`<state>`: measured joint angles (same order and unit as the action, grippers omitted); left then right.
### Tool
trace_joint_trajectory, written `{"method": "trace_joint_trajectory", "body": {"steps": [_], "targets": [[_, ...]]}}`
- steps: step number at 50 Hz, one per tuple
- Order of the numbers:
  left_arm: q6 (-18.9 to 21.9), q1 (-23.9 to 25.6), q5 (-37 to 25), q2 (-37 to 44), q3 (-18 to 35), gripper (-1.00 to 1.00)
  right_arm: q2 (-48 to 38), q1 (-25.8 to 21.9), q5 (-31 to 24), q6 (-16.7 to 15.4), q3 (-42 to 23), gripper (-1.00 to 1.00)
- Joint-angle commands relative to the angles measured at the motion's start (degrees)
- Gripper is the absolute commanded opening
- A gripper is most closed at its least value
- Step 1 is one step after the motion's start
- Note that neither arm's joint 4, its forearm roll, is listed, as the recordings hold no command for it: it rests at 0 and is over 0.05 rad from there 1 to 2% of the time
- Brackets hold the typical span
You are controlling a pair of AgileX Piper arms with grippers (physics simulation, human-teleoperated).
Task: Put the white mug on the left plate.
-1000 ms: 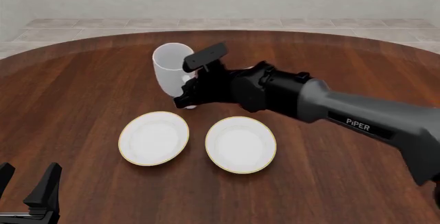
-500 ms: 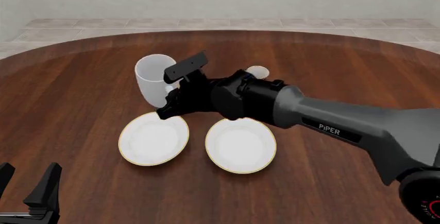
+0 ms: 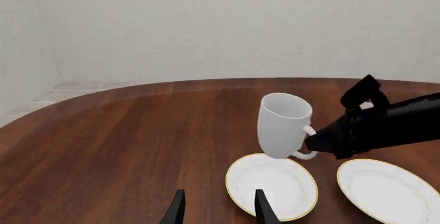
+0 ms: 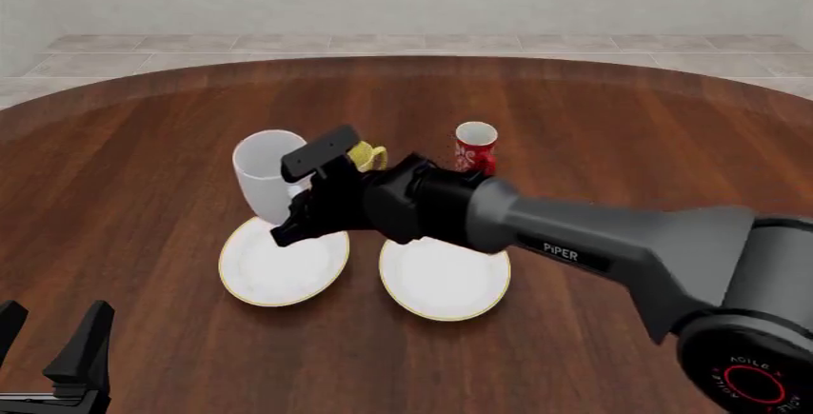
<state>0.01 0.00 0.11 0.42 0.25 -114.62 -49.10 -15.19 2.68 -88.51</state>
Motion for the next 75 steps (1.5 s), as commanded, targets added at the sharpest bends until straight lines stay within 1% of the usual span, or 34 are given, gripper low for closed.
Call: {"method": "trace_joint_trajectory", "body": {"steps": [1,49,56,75], "targets": [[0.0,0.01,0.0,0.01,0.0,1.0,-1.48,-0.62,0.58,0.99,0.46,-1.0],[-0.01,0.0,0.0,0.0,0.0,1.0,-2.84,-1.55,1.05,1.68,2.26,-1.0],[0.0,0.0,0.0,0.0,0.0,1.0,-2.77,-1.7,1.27,2.31,2.72,-1.0],[-0.01,-0.01,0.0,0.0,0.0,1.0,-3.51,-2.21,2.13,2.69,3.37,-1.0]]}}
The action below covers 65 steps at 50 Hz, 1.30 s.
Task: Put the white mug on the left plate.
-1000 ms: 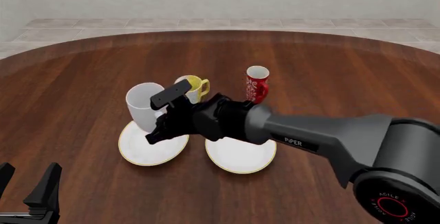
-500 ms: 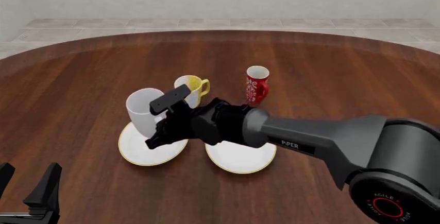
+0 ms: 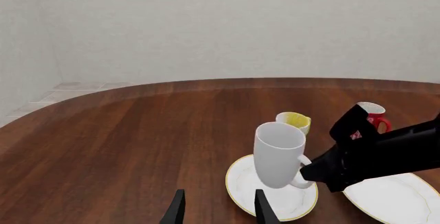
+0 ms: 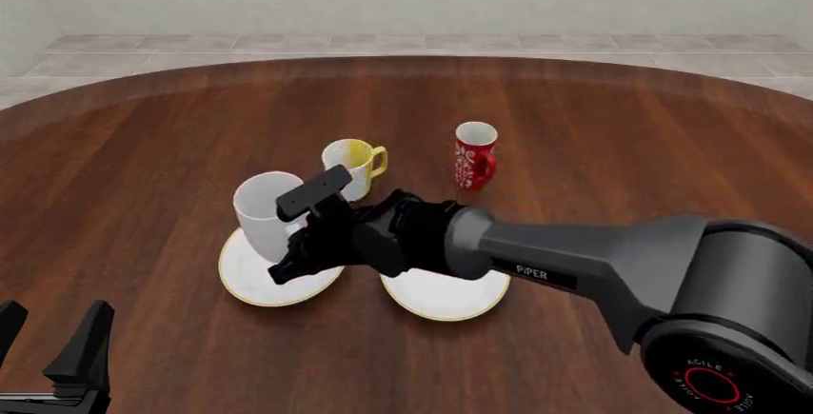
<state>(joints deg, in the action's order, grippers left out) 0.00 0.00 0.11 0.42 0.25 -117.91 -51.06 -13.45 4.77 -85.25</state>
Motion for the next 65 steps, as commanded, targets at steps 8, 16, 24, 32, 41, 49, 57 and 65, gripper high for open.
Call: {"method": "trace_joint_trajectory", "body": {"steps": [8,16,24,32,41,49,57,65], "targets": [[0.0,0.0,0.0,0.0,0.0,1.0,-0.36,-0.45,0.47,0.68,0.17,-1.0],[0.0,0.0,0.0,0.01,0.0,1.0,-0.98,-0.73,0.62,1.0,0.05,-1.0],[-0.01,-0.01,0.0,0.0,0.0,1.0,-1.17,-0.69,0.74,0.88,0.12,-1.0],[0.0,0.0,0.0,-0.01,0.0,1.0,-1.29,-0.65,0.89,1.16,0.29,-1.0],[-0.01,0.01,0.0,0.0,0.0,1.0,-1.38,-0.66,0.99,1.13,0.44,-1.0],[0.0,0.0,0.0,0.01,0.0,1.0,-1.69,-0.68,1.01,1.21,0.37,-1.0],[0.0,0.0,0.0,0.0,0.0,1.0,-1.85,-0.52,0.71,1.27,0.0,-1.0],[0.0,-0.01,0.0,0.0,0.0,1.0,-2.17,-0.45,0.35,2.03,-0.49,1.0]]}}
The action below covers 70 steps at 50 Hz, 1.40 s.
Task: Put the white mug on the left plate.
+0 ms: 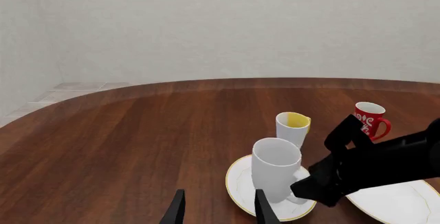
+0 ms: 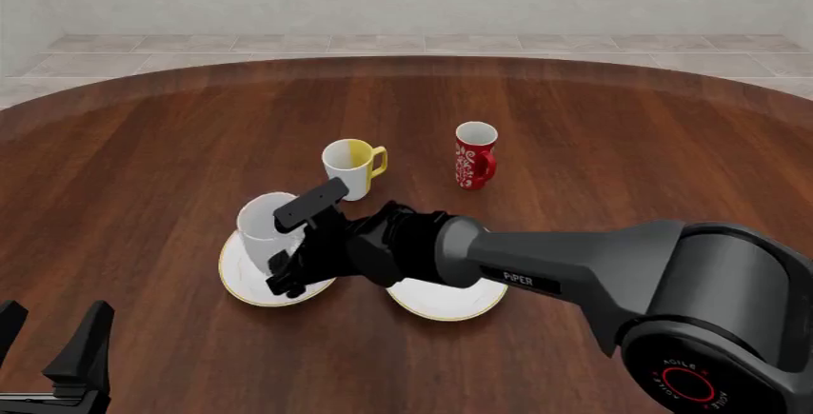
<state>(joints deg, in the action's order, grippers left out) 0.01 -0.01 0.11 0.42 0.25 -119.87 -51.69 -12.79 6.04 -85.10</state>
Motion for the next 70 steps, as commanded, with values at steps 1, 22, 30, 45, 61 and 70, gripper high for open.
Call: {"method": "trace_joint_trajectory", "body": {"steps": [1,22,30,45,61,70], "targets": [[0.0,0.01,0.0,0.0,0.0,1.0,-0.09,0.47,-0.28,0.44,-0.56,1.0],[0.01,0.01,0.0,0.01,0.0,1.0,0.7,0.64,-0.88,-0.01,-0.82,1.0],[0.0,0.0,0.0,0.0,0.0,1.0,1.25,0.4,-1.2,0.21,-0.93,1.0],[-0.01,0.0,0.0,0.0,0.0,1.0,4.81,0.46,-1.64,-0.1,0.31,1.0],[0.01,0.01,0.0,0.0,0.0,1.0,11.8,1.72,-2.21,-1.56,2.89,1.0],[0.01,0.0,0.0,-0.01,0.0,1.0,19.9,3.44,-2.4,-3.52,5.83,1.0]]}}
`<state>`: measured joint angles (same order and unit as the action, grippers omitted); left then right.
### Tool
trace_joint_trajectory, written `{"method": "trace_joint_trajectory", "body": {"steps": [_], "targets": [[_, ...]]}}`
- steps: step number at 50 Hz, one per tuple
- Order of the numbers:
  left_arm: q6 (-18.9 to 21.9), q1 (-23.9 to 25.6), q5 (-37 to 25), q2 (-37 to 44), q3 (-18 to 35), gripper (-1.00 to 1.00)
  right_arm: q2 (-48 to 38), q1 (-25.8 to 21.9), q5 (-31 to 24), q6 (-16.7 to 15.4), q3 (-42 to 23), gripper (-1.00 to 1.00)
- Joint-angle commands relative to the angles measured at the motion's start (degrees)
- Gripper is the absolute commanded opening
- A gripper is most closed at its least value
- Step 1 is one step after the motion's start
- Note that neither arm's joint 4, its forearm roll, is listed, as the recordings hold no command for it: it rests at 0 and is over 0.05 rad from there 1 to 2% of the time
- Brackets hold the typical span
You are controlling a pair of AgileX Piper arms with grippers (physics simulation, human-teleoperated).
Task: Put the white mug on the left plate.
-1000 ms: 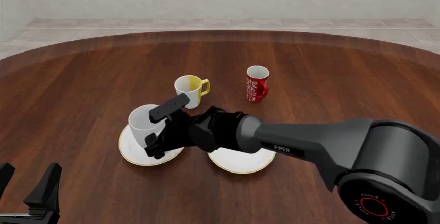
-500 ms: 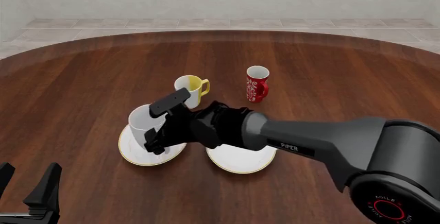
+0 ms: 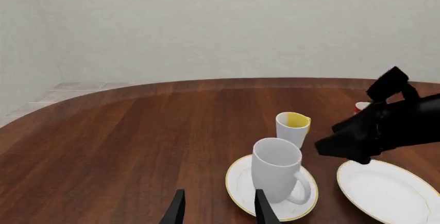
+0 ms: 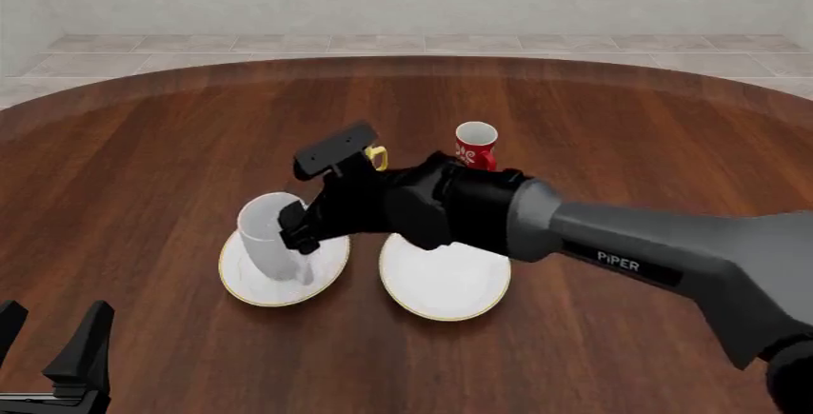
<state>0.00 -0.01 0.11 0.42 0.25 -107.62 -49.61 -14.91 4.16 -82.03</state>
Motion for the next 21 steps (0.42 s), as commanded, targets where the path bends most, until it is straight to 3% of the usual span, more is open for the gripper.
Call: {"method": "trace_joint_trajectory", "body": {"steps": [1,21], "targets": [[0.0,0.0,0.0,-0.01,0.0,1.0,8.51,1.81,-0.45,-1.51,3.06,1.0],[0.0,0.0,0.0,0.0,0.0,1.0,24.83,6.48,-2.17,-4.07,7.92,1.0]]}}
